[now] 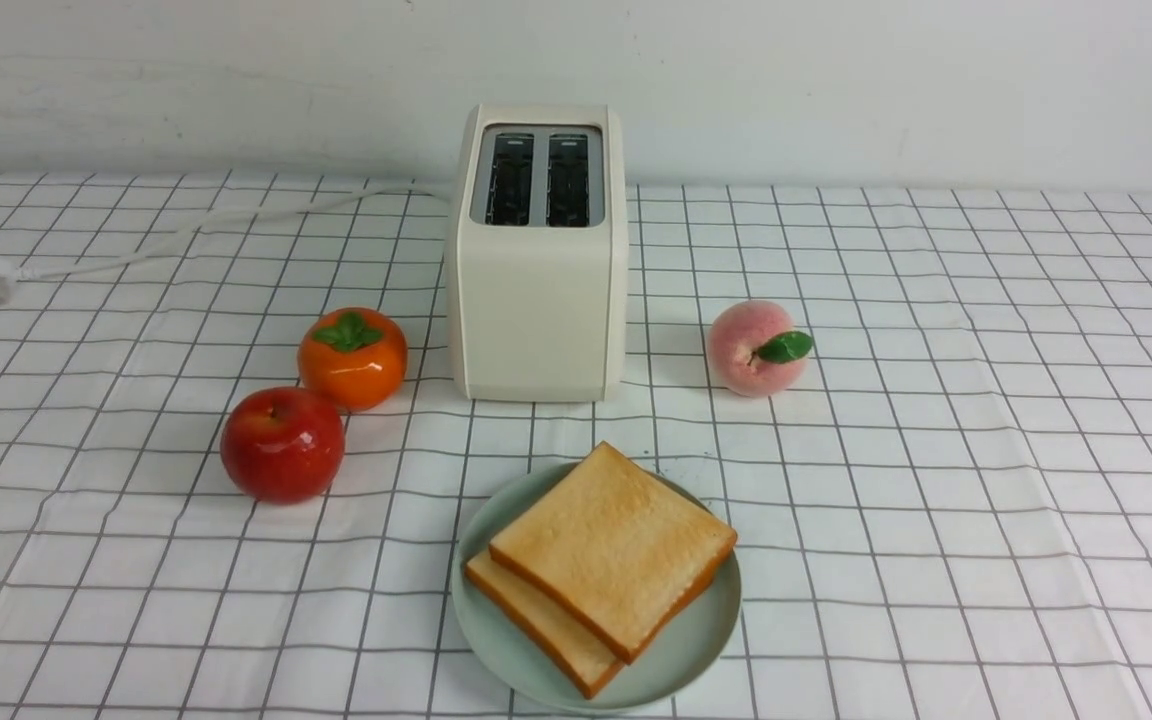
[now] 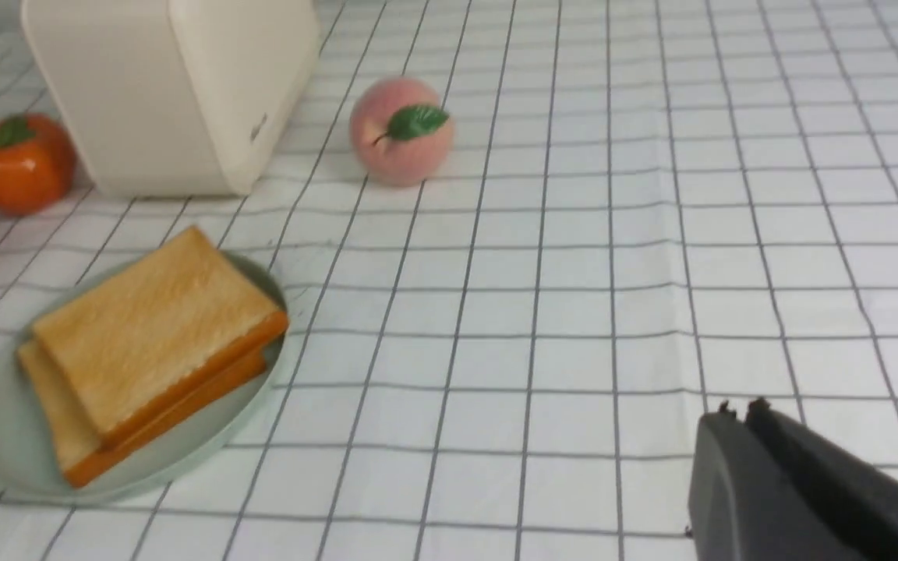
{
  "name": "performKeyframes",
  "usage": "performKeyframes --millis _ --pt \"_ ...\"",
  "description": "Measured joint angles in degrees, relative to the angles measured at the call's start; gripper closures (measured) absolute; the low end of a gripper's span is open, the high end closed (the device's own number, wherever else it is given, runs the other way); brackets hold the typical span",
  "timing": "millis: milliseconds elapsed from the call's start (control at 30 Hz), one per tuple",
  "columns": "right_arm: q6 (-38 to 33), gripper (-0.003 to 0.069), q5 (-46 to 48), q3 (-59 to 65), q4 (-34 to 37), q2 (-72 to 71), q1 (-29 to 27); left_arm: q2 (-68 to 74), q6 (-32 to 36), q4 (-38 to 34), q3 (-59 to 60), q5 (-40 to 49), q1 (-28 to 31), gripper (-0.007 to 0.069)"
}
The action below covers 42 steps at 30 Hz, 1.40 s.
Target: Take toasted bread from bread machine on white checkered table place on plate.
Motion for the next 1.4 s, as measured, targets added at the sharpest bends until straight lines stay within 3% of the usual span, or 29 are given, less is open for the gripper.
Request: performKeyframes --millis 267,1400 --pt "-1.32 0.0653 -15.01 19.13 0.19 -5.54 -3.41 -0.05 0.0 0.0 0.0 0.05 0.0 0.0637" --pt "-0.45 0.0619 -12.78 19.63 0.19 -5.54 -4.07 -0.05 -0.05 0.0 0.01 -0.02 0.0 0.0624"
